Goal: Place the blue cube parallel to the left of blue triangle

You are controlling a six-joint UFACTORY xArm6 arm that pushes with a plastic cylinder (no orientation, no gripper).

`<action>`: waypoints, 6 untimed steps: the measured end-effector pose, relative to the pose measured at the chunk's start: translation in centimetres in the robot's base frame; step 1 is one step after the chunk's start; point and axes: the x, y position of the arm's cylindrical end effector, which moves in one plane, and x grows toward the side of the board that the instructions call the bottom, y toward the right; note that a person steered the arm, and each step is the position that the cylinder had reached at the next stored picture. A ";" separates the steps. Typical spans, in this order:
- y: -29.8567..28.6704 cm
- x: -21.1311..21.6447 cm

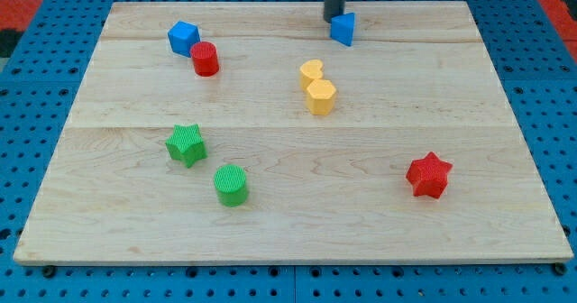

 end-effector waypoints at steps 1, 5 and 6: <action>-6.1 -0.2; -31.8 4.4; -27.3 5.2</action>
